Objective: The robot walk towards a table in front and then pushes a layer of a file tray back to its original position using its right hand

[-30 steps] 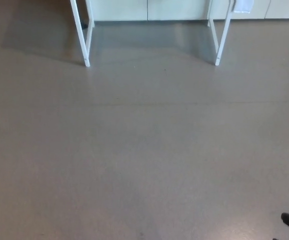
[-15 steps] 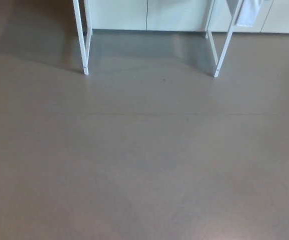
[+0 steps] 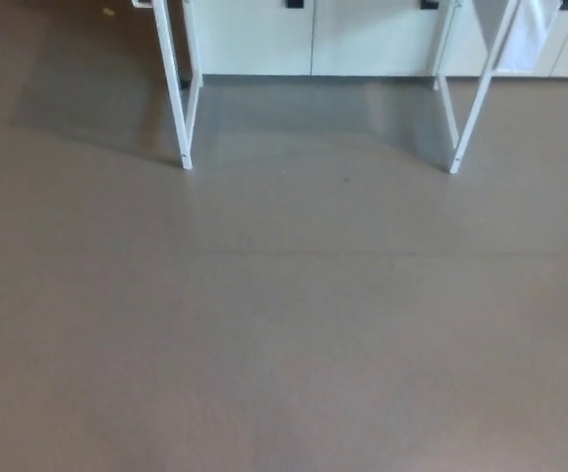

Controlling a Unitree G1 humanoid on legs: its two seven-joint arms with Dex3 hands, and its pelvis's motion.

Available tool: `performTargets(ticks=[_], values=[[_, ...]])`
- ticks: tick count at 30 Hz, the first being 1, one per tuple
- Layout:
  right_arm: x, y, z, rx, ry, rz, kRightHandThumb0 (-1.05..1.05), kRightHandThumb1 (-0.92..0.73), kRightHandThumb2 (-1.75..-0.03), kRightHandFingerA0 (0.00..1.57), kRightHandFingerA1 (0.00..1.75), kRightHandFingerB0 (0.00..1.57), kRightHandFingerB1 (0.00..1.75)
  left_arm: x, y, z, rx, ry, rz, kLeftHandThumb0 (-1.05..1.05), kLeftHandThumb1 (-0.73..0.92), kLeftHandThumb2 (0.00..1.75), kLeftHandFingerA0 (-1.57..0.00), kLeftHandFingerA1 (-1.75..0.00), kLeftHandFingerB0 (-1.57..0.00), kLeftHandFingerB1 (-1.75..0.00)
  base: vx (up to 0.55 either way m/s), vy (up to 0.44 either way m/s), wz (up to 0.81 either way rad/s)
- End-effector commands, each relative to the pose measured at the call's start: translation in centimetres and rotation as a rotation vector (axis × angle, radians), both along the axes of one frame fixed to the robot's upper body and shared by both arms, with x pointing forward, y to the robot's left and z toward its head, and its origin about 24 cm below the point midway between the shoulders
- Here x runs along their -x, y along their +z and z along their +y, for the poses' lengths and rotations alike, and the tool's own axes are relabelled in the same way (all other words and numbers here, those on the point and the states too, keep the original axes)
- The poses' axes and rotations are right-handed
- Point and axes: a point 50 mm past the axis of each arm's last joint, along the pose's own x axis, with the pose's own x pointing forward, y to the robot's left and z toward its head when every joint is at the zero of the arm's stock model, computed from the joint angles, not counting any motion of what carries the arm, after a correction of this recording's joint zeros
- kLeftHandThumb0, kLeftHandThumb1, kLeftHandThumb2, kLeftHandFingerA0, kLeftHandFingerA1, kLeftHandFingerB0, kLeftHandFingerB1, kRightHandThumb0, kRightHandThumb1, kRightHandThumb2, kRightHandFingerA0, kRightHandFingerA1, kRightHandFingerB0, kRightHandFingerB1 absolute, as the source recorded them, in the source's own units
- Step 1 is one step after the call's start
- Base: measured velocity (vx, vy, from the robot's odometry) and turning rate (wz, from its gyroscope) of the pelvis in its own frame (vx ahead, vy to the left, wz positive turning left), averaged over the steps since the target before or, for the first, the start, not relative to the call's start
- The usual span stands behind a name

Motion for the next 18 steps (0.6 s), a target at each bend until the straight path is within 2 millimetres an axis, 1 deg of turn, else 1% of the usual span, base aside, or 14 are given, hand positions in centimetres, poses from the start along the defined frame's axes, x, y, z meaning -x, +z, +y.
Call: performTargets(ticks=[1,3,5,6,7,8,12,13,17,18], values=[[-0.4,0.2,-0.3,0.004,0.001,-0.02,-0.37,-0.43,-0.69,0.63,0.58,0.42,0.5,0.1,0.3,0.4,-0.018,0.009,-0.023,-0.21,0.49,0.54,-0.47,-0.5,-0.37,-0.38,0.25,-0.095,0.06],[-0.8,0.2,-0.2,0.001,-0.001,-0.03,-0.36,-0.43,-0.68,0.62,0.57,0.43,0.5,-0.1,0.3,0.5,-0.018,0.013,-0.025,-0.21,0.48,0.54,-0.48,-0.5,-0.37,-0.38,0.24,-0.065,-0.04],[-1.1,0.3,-0.2,0.003,-0.001,-0.037,-0.36,-0.42,-0.68,0.63,0.58,0.44,0.5,-0.3,0.3,0.5,-0.019,0.013,-0.029,-0.2,0.49,0.54,-0.5,-0.51,-0.36,-0.38,0.21,0.005,-0.09],[-1.3,0.3,-0.1,0.008,0.001,-0.038,-0.36,-0.42,-0.69,0.65,0.58,0.45,0.5,-0.5,0.4,0.6,-0.028,0.005,-0.027,-0.27,0.44,0.61,-0.48,-0.54,-0.34,-0.43,0.23,0.033,-0.12],[-1.5,0.4,0.0,0.017,0.012,-0.041,-0.35,-0.43,-0.69,0.64,0.58,0.43,0.5,-0.6,0.5,0.6,-0.026,0.006,-0.029,-0.26,0.45,0.6,-0.49,-0.54,-0.33,-0.42,0.21,0.099,-0.23],[-1.6,0.4,0.0,0.023,0.017,-0.042,-0.26,-0.53,-0.55,0.67,0.49,0.46,0.41,-0.7,0.5,0.6,-0.024,0.01,-0.03,-0.25,0.45,0.6,-0.5,-0.54,-0.34,-0.42,0.24,0.131,-0.23],[-1.8,0.5,0.0,0.036,0.034,-0.04,-0.28,-0.54,-0.55,0.67,0.49,0.46,0.41,-0.8,0.5,0.6,-0.029,0.012,-0.03,-0.25,0.45,0.6,-0.5,-0.54,-0.34,-0.42,0.34,0.205,-0.14],[-1.8,0.5,0.0,0.047,0.042,-0.037,-0.35,-0.45,-0.68,0.61,0.56,0.42,0.48,-0.9,0.7,0.7,-0.038,-0.007,-0.036,-0.27,0.46,0.62,-0.52,-0.55,-0.34,-0.43,0.27,0.287,-0.56],[-1.7,0.6,0.0,0.046,0.047,-0.04,-0.35,-0.45,-0.68,0.6,0.55,0.42,0.48,-1.0,0.6,0.6,-0.06,-0.002,-0.023,-0.29,0.44,0.63,-0.58,-0.56,-0.36,-0.44,0.3,0.175,-0.05],[-1.8,0.6,0.0,0.048,0.05,-0.039,-0.35,-0.45,-0.68,0.61,0.55,0.42,0.48,-1.0,0.6,0.6,-0.059,0.002,-0.025,-0.21,0.5,0.55,-0.63,-0.52,-0.39,-0.39,0.3,0.099,0.05]])
